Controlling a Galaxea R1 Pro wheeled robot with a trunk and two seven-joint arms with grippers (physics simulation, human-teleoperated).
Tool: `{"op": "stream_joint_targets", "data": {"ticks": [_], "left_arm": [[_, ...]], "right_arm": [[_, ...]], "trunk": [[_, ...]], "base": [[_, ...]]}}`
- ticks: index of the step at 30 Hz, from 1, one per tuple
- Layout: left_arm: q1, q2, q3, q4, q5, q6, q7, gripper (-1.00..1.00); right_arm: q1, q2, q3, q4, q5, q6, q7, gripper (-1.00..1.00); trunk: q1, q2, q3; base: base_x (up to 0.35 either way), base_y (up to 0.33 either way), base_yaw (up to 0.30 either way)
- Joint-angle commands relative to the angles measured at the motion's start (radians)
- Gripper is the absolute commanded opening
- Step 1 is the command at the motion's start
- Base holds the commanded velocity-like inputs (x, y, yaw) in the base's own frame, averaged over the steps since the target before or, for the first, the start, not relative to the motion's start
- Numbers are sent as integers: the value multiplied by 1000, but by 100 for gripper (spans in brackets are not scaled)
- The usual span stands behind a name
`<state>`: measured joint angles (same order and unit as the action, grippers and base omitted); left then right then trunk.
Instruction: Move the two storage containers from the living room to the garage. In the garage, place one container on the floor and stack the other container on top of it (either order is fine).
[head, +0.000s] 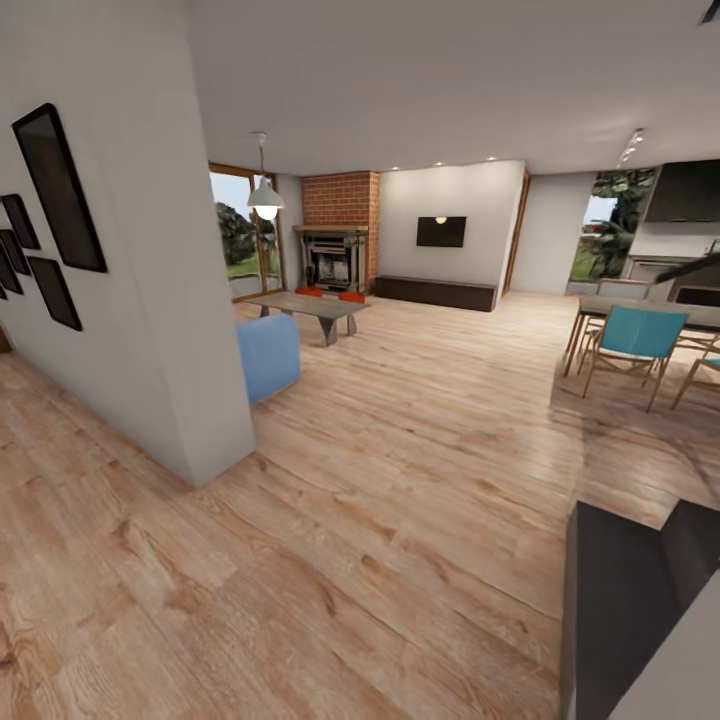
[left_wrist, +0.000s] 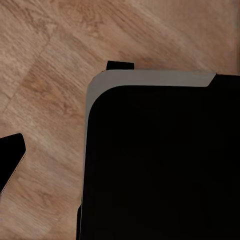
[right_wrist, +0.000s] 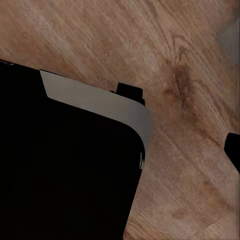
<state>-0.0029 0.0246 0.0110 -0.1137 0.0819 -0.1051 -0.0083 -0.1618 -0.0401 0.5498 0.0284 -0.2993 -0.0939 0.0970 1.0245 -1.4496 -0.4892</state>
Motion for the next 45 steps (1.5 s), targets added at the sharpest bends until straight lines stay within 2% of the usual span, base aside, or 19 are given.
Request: {"op": "stream_joint_targets", "data": {"ticks": [1,45], "left_arm": [[0,0,1,0,9,-2,-1,100],[-1,0,0,0,9,-2,-1,100]], "right_arm": [[-1,0,7,3,-11,-6,6,100],[-1,0,7,4,-11,-6,6,100]], "trunk": [[1,0,-1],[1,0,-1]], "base": [[322,0,0],[322,0,0]]}}
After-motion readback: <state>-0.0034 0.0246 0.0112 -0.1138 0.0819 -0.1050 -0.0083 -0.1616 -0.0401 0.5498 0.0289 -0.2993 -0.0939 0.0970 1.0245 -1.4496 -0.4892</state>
